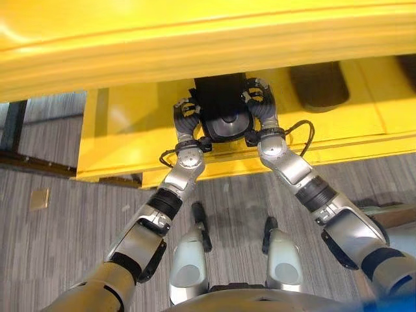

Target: Move parts from the plastic box to the shelf.

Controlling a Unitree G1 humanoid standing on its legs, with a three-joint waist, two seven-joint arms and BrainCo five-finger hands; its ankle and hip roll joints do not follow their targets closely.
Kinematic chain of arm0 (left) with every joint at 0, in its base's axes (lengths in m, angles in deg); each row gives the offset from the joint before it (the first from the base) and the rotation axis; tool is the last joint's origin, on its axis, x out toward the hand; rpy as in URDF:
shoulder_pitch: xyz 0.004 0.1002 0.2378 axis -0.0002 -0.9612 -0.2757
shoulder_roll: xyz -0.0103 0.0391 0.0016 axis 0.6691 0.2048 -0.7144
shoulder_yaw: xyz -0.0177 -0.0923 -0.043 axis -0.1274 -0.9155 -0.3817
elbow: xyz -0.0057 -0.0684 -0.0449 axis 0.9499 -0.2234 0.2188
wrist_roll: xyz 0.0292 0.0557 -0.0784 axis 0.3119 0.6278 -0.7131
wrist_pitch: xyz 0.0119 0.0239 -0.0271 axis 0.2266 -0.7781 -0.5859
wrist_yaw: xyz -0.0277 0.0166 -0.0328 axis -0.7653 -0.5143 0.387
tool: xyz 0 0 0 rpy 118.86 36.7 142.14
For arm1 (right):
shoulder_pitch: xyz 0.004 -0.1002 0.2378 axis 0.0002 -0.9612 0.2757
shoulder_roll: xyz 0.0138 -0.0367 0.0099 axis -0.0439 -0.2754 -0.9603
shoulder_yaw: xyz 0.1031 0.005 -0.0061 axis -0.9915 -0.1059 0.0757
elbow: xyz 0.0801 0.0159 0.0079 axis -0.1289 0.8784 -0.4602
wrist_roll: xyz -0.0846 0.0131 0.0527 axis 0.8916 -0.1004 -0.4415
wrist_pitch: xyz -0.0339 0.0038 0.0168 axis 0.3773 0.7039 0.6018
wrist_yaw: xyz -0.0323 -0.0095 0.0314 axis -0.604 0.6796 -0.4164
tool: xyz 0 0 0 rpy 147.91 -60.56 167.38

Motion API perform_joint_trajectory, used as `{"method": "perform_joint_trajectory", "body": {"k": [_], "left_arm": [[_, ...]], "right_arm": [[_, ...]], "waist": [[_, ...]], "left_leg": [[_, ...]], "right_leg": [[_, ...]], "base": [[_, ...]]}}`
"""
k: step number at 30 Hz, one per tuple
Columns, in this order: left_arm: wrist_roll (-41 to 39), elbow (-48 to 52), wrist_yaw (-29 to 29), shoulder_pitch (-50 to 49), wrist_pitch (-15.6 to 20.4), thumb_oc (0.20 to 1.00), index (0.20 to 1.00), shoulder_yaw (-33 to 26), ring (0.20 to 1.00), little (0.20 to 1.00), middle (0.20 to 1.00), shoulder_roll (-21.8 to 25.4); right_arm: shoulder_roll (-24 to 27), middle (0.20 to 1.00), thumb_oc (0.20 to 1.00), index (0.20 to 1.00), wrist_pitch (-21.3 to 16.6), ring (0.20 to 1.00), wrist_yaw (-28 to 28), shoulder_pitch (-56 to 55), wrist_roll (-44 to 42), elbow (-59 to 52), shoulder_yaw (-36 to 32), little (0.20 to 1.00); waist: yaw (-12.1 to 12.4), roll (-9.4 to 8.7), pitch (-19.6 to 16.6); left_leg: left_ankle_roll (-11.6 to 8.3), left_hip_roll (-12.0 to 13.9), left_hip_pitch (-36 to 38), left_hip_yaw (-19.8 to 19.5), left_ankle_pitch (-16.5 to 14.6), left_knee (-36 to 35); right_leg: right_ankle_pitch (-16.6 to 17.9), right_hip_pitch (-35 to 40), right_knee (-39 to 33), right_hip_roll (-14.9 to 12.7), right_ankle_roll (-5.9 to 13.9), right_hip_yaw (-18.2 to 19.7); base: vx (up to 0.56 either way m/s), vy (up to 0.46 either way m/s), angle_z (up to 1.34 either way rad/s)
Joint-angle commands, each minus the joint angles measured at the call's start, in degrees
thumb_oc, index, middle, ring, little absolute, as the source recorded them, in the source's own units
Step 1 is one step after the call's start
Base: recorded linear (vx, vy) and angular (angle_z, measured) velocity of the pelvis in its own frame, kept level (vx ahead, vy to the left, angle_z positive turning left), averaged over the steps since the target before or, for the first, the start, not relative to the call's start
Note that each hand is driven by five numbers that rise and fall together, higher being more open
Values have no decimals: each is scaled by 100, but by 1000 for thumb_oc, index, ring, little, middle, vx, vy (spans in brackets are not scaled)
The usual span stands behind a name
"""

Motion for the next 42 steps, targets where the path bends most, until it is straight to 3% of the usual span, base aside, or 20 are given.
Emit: {"method": "perform_joint_trajectory", "body": {"k": [1,10,16,17,18,19,20,24,35,37,40,41,42], "left_arm": [[337,432,125,476,212,200,200,247,200,200,200,-329],[367,518,74,499,41,200,200,111,200,200,200,-203],[175,185,262,1088,35,200,200,123,200,200,200,-59],[136,111,277,1189,9,385,385,118,385,385,385,-64],[51,6,219,1319,-10,1000,1000,110,1000,1000,1000,-68],[84,-45,166,1370,-35,1000,1000,122,1000,1000,1000,-81],[229,-220,173,1543,-102,1000,1000,162,1000,1000,1000,-52],[218,-309,129,1685,-132,1000,1000,186,1000,1000,1000,32],[270,-442,-145,1865,-191,1000,1000,209,1000,1000,1000,36],[159,-423,-459,1818,-74,1000,1000,177,1000,1000,1000,44],[197,-353,-803,1714,124,1000,1000,61,1000,1000,1000,45],[317,-229,-1186,1615,352,1000,1000,-38,1000,1000,1000,22],[375,-153,-1265,1565,395,1000,1000,-79,1000,1000,1000,6]], "right_arm": [[-310,200,200,200,-715,200,235,685,-108,-771,-42,200],[-388,200,200,200,-607,200,302,800,3,-820,-11,200],[-335,200,200,200,-689,200,144,1272,-128,-493,-94,200],[-321,200,200,200,-713,200,213,1362,-124,-407,-115,200],[-293,354,354,354,-649,354,323,1434,-62,-389,-128,354],[-305,1000,1000,1000,-473,1000,304,1462,-88,-440,-98,1000],[-290,1000,1000,1000,-609,1000,28,1597,-315,-248,-86,1000],[-286,1000,1000,1000,-793,1000,23,1658,-284,-177,-144,1000],[-345,1000,1000,1000,-852,1000,-91,1779,-129,-176,-152,1000],[-346,1000,1000,1000,-1132,1000,-461,1791,112,-174,-160,1000],[-312,1000,1000,1000,-1564,1000,-609,1780,567,-282,-248,1000],[-325,1000,1000,1000,-1943,1000,-680,1736,1010,-498,-326,1000],[-341,1000,1000,1000,-1975,1000,-701,1711,1210,-629,-343,1000]], "waist": [[-66,155,132],[28,229,242],[27,271,392],[27,276,402],[24,268,421],[19,258,425],[24,251,454],[24,256,459],[64,239,459],[82,245,459],[98,250,459],[115,250,459],[118,248,459]], "left_leg": [[-245,245,406,-197,-573,212],[-207,152,165,-280,-598,355],[-170,50,-89,-288,-646,568],[-167,33,-114,-292,-646,577],[-158,20,-147,-275,-646,584],[-153,5,-170,-272,-652,593],[-144,-11,-173,-240,-631,545],[-143,-17,-193,-216,-628,531],[-127,-49,-208,-203,-645,562],[-131,-57,-184,-225,-645,552],[-129,-71,-154,-242,-659,533],[-137,-84,-141,-267,-665,525],[-140,-92,-146,-279,-673,528]], "right_leg": [[18,-31,-115,653,-432,-356],[-42,-260,93,612,-460,-400],[-103,-540,385,565,-463,-380],[-99,-568,396,568,-459,-372],[-82,-599,386,556,-446,-381],[-76,-625,387,553,-432,-372],[-46,-647,356,557,-420,-362],[-43,-668,348,549,-410,-348],[-50,-686,389,528,-398,-386],[-55,-647,374,537,-402,-395],[-71,-617,358,542,-397,-400],[-82,-601,358,546,-386,-410],[-91,-600,358,548,-381,-410]], "base": [[-34,33,3],[-19,26,-4],[-40,65,3],[-25,35,1],[0,0,0],[0,0,0],[0,0,0],[1,10,0],[10,2,0],[0,0,0],[0,0,0],[0,0,0],[0,0,0]]}}
